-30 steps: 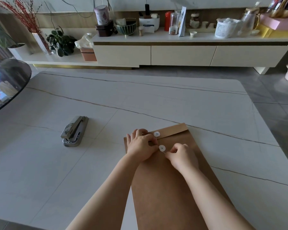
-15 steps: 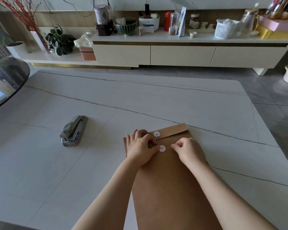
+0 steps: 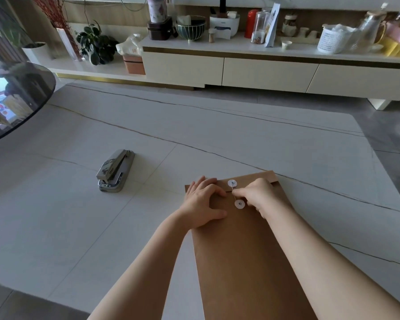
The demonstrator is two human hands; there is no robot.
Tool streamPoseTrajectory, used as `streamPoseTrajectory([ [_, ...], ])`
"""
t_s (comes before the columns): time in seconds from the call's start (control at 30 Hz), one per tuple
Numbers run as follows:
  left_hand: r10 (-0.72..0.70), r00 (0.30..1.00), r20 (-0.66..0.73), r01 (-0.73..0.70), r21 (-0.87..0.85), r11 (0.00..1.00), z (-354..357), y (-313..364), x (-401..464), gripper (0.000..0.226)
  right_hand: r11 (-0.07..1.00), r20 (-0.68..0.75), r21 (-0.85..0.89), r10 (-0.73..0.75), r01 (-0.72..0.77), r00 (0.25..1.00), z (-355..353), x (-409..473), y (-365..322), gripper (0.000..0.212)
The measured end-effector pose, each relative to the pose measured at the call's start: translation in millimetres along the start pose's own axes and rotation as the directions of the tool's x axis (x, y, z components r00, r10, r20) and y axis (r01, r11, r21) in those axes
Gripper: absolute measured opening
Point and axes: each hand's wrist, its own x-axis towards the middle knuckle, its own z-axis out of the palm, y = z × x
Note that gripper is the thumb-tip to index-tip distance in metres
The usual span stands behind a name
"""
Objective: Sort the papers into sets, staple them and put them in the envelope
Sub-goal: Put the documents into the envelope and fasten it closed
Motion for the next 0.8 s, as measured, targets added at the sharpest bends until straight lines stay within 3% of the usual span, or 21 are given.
streamPoseTrajectory([
  [0.23, -0.002, 1.000, -0.010, 0.002, -0.041, 0.999, -3, 0, 0, 0.053, 0.976, -0.100, -0.211, -0.083, 0.060, 0.992, 21, -12, -3, 0.022],
  [0.4, -0.009, 1.000, -0.005, 0.009, -0.031, 0.999, -1, 1, 0, 0.054, 0.998, -0.157, -0.006, -0.069, 0.069, 0.985, 5, -11, -2, 0.018],
  [0.53, -0.006, 1.000, -0.014, 0.006, -0.034, 0.999, 0, 1, 0, 0.060, 0.998, -0.085, -0.023, -0.065, 0.064, 0.994, 4, -8, -10, 0.023],
  [0.7, 0.014, 0.999, 0.033, -0.014, 0.015, 1.000, -2, -3, 2, 0.064, 0.962, 0.078, -0.148, -0.222, 0.231, 0.972, 23, -19, -7, 0.018],
  [0.8, 0.032, 0.999, 0.044, -0.033, 0.023, 0.999, -3, -4, 1, 0.063, 0.933, -0.001, -0.235, -0.281, 0.273, 0.960, 25, -37, 4, 0.013],
])
